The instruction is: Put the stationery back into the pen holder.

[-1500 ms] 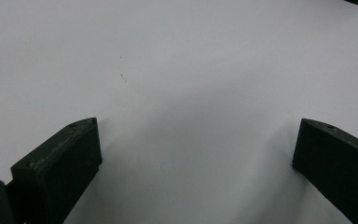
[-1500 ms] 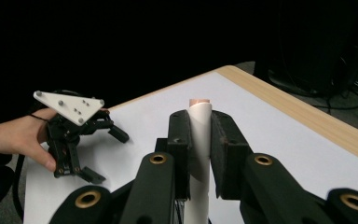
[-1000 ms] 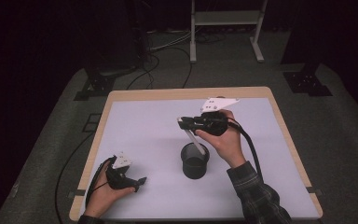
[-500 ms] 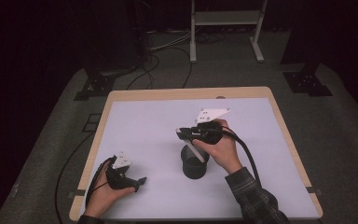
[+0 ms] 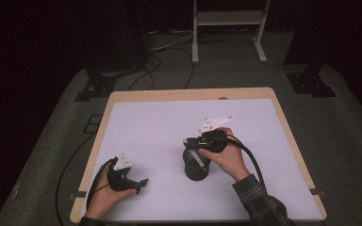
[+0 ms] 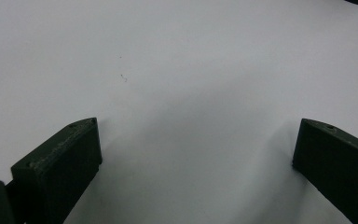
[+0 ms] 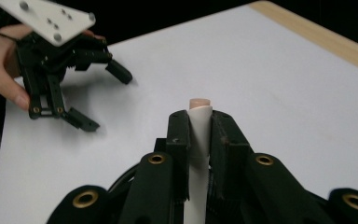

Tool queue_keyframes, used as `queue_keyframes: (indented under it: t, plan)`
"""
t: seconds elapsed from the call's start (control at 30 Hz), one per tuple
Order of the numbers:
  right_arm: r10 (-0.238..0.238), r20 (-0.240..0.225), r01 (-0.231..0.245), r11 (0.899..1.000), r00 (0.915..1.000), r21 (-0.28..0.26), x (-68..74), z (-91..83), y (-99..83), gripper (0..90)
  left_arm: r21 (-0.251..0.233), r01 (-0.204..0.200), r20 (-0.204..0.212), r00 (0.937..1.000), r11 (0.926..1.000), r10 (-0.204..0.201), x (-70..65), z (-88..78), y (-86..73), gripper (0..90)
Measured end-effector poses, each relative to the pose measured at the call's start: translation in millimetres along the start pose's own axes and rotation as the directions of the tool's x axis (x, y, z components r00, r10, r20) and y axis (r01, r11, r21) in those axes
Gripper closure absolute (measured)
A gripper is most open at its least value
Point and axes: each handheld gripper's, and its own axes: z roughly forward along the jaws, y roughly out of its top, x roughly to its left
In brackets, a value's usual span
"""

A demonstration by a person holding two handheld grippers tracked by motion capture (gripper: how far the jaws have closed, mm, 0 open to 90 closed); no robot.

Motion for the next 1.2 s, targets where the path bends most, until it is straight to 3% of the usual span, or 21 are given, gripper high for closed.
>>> queue_keyframes:
  t: [0.2, 0.4, 0.67, 0.9, 1.1, 1.2]
  plan:
    - [-0.001, 0.007, 0.001, 1.0, 1.0, 0.023, 0.3, -4.1, -1.9, 73.2, 0.0, 0.0, 0.0, 1.0, 1.0, 0.0, -0.1, 0.0, 0.0, 0.4]
    - [0.0, 0.026, -0.001, 1.0, 0.9997, 0.031, -3.0, -20.6, -5.8, 67.2, 0.0, 0.001, 0.0, 1.0, 1.0, -0.001, 0.0, 0.1, 0.0, 0.5]
    - [0.04, 0.073, -0.041, 0.999, 0.9965, 0.013, -13.9, -49.9, -19.9, 50.4, 0.002, 0.0, 0.001, 1.0, 1.0, 0.0, 0.0, -0.1, 0.0, 0.5]
    - [0.051, 0.138, -0.051, 0.999, 0.9892, 0.001, -23.3, -75.8, -38.2, 38.1, 0.002, -0.003, 0.0, 1.0, 1.0, 0.003, 0.2, 0.0, 0.0, 0.5]
    - [0.06, 0.193, -0.066, 0.998, 0.9794, 0.022, -29.3, -94.2, -61.5, 31.7, 0.004, -0.004, 0.0, 1.0, 1.0, 0.004, 0.4, -0.2, 0.0, 0.4]
    - [0.087, 0.213, -0.098, 0.994, 0.9731, 0.038, -30.7, -101.8, -75.5, 29.9, -0.001, 0.001, 0.0, 1.0, 1.0, -0.001, 0.0, 0.1, 0.0, 0.5]
